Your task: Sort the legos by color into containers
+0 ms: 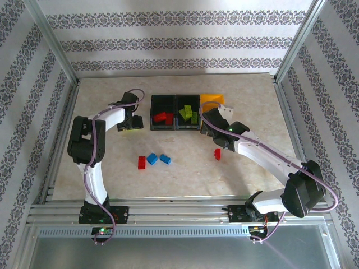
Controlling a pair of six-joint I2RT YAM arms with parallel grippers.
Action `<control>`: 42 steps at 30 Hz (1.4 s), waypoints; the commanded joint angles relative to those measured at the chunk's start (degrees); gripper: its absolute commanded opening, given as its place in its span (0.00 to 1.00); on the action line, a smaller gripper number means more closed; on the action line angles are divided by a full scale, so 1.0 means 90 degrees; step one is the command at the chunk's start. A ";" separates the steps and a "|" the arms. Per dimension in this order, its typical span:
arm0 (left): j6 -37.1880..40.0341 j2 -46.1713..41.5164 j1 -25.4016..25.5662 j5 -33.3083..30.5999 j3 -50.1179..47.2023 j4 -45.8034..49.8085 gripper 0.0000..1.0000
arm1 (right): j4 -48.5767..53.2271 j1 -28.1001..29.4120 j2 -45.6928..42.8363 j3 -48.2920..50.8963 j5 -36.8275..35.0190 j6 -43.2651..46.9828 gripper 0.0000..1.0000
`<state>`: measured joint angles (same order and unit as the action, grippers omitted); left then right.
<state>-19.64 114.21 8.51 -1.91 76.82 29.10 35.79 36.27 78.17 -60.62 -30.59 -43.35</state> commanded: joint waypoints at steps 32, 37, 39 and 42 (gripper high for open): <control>0.0243 -0.1248 0.1955 0.0435 0.0780 -0.0203 0.61 | -0.0479 -0.0660 -0.1470 0.1461 0.0327 -0.0750 0.98; 0.0478 -0.0734 0.2468 0.0428 0.1433 -0.0231 0.61 | -0.0694 -0.0882 -0.1953 0.1939 0.0521 -0.0781 0.98; 0.0664 -0.0506 0.2621 0.0330 0.1673 -0.0255 0.61 | -0.0760 -0.0948 -0.2127 0.2097 0.0555 -0.0791 0.98; 0.0959 -0.0201 0.2786 0.0215 0.2015 -0.0255 0.61 | -0.0792 -0.1016 -0.2310 0.2266 0.0543 -0.0856 0.98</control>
<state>-15.07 110.24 32.25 1.41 91.90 27.53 30.04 27.83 58.98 -41.74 -26.04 -49.69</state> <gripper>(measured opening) 0.625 0.984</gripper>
